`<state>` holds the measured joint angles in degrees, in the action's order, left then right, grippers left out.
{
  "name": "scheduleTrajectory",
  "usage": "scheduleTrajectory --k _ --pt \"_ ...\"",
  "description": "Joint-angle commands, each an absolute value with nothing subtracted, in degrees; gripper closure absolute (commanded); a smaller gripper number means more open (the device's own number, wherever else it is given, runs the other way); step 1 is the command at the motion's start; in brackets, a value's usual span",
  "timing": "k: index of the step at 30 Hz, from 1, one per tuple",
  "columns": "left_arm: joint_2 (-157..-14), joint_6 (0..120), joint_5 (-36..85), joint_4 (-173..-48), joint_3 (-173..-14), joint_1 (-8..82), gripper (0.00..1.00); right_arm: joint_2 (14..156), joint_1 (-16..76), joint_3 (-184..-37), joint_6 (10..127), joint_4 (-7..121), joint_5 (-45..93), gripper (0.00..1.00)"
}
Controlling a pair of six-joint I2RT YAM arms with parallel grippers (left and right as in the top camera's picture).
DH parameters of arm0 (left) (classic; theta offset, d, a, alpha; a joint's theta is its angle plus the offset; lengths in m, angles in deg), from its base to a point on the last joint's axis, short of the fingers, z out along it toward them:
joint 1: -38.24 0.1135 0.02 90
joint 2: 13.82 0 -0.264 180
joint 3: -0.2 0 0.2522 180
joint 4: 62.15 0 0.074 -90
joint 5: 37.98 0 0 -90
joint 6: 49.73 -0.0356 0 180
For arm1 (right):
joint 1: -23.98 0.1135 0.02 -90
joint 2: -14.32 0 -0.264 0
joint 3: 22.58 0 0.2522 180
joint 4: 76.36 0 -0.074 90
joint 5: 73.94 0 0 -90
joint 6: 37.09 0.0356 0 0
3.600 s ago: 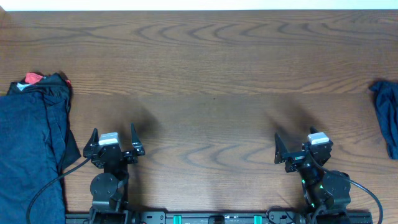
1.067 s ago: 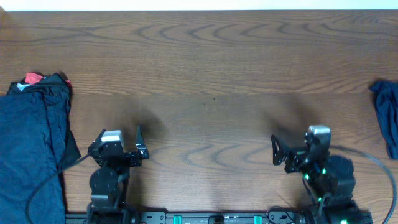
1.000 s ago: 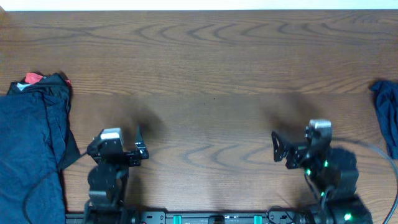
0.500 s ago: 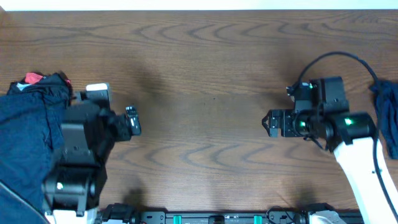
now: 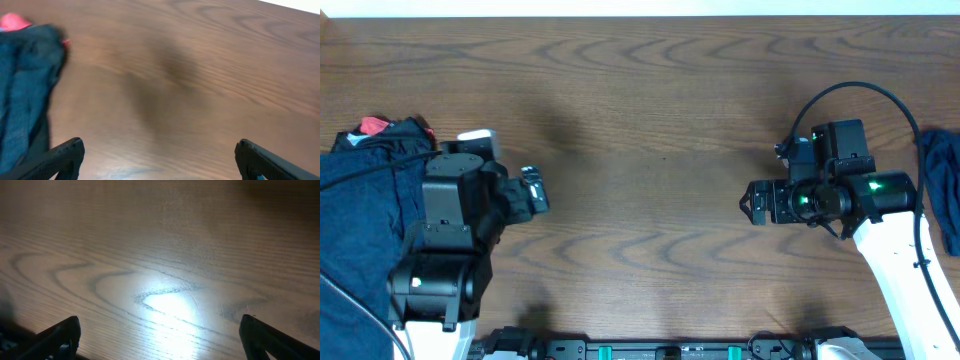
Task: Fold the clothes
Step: 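Reach the left gripper to the clothes pile at the left edge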
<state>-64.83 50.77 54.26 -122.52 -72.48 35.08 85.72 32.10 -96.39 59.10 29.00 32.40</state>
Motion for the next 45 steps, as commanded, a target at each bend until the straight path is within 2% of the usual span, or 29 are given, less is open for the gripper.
scheduleTrajectory --k 1,15,22,38,45 --pt "-68.04 54.58 59.35 -123.72 -74.45 38.78 0.02 84.93 32.67 -97.79 56.81 28.30 32.77 0.01" --pt "-99.32 58.29 59.13 -146.45 -100.87 61.09 0.02 84.93 32.67 -97.79 56.46 24.89 33.06 0.01" --pt "-107.43 57.88 54.15 -147.46 -101.70 72.17 0.01 84.93 32.67 -97.79 56.26 22.44 34.76 0.01" --pt "-121.59 55.78 57.03 -144.16 -101.70 77.73 0.02 84.93 32.67 -97.79 54.64 20.04 34.74 0.01" --pt "-126.18 55.82 56.94 -143.50 -101.70 82.08 0.06 84.93 32.67 -97.79 54.49 19.88 34.74 0.01"
